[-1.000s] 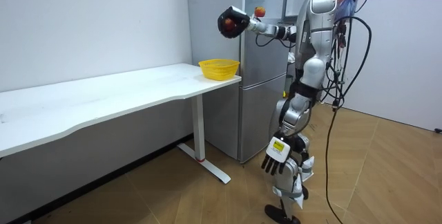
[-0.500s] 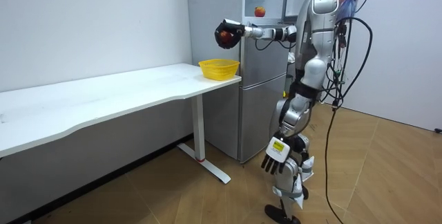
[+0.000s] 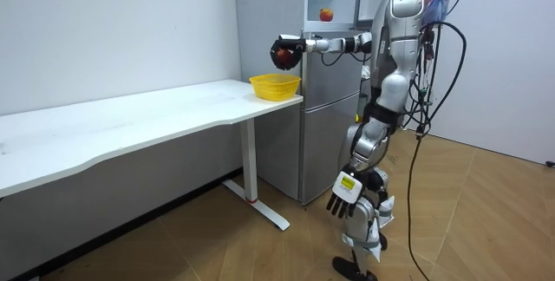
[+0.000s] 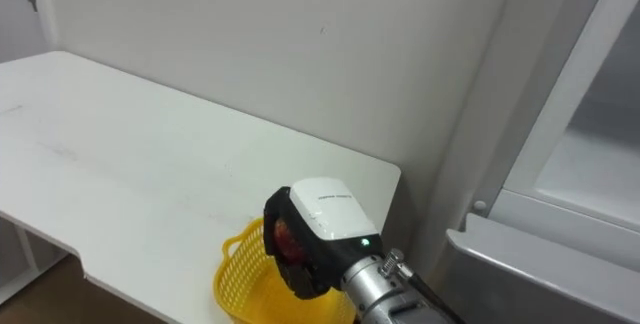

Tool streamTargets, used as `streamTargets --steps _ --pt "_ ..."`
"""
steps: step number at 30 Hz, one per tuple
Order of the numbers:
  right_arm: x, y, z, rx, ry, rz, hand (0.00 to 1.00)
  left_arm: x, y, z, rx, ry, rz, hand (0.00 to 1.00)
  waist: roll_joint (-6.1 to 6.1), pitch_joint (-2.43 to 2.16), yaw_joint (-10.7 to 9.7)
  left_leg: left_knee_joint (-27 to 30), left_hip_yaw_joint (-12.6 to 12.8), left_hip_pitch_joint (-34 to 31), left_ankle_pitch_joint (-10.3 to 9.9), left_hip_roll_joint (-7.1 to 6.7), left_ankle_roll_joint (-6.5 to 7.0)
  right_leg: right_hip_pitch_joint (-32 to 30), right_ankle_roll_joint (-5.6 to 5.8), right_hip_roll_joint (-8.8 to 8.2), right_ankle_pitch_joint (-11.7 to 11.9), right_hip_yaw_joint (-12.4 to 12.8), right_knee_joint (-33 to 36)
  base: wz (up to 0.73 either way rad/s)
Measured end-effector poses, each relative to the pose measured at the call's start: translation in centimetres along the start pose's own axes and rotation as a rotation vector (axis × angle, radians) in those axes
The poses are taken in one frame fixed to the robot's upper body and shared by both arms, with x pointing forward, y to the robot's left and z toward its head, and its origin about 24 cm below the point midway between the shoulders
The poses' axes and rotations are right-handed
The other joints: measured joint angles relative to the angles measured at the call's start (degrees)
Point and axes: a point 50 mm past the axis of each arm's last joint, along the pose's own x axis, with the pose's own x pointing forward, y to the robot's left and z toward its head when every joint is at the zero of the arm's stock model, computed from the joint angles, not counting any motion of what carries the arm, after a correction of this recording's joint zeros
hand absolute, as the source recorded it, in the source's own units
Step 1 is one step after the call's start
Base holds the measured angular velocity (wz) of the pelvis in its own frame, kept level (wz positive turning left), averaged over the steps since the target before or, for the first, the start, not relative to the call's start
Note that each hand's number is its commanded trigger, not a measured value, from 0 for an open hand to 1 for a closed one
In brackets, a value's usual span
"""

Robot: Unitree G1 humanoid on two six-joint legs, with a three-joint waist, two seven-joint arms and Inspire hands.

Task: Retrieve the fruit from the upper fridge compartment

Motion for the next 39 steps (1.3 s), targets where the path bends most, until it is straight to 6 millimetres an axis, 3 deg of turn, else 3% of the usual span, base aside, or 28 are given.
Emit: streamTargets --steps 12,39 --pt "-0.2 0.9 -1.0 -0.004 0.045 0.038 0.00 0.0 0.0 0.3 0.001 -0.007 -0.011 0.00 -0.05 0.06 -0.05 -0.16 -0.02 -0.19 -0.01 0.00 0.00 -0.09 -0.01 -0.01 0.01 0.15 0.05 0.00" --pt "-0.2 1.2 -1.1 0.009 0.051 0.045 0.00 0.1 0.2 0.7 0.003 -0.014 0.019 0.00 0.13 0.36 -0.13 0.08 0.02 -0.16 -0.01 -0.01 0.00 -0.15 -0.01 0.02 0.01 0.48 0.04 0.00"
